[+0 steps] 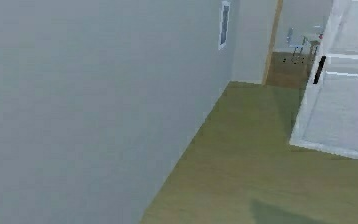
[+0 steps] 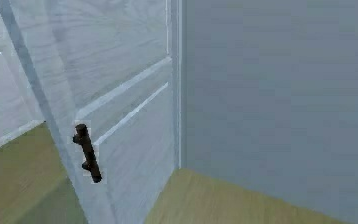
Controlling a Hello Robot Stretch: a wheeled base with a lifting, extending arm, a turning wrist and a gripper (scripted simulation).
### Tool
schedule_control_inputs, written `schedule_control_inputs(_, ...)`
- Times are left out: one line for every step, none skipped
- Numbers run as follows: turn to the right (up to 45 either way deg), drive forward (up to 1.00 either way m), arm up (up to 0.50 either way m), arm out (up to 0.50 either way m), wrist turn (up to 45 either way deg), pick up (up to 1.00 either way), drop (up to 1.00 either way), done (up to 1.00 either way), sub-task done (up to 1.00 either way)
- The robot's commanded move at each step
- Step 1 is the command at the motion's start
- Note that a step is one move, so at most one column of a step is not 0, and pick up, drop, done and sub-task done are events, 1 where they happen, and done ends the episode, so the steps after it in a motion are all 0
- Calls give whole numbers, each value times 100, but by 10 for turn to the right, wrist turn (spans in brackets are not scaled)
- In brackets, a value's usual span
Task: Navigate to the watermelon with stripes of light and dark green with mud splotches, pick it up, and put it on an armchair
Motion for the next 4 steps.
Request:
schedule_control_inputs(0, 30, 0, 0, 0, 0, 0, 0, 0)
schedule_control_inputs(210, 0, 0, 0, 0, 0, 0, 0, 0)
schedule_control_inputs(0, 100, 0, 0, 0, 0, 0, 0, 0)
schedule_control_inputs(30, 0, 0, 0, 0, 0, 0, 0, 0)
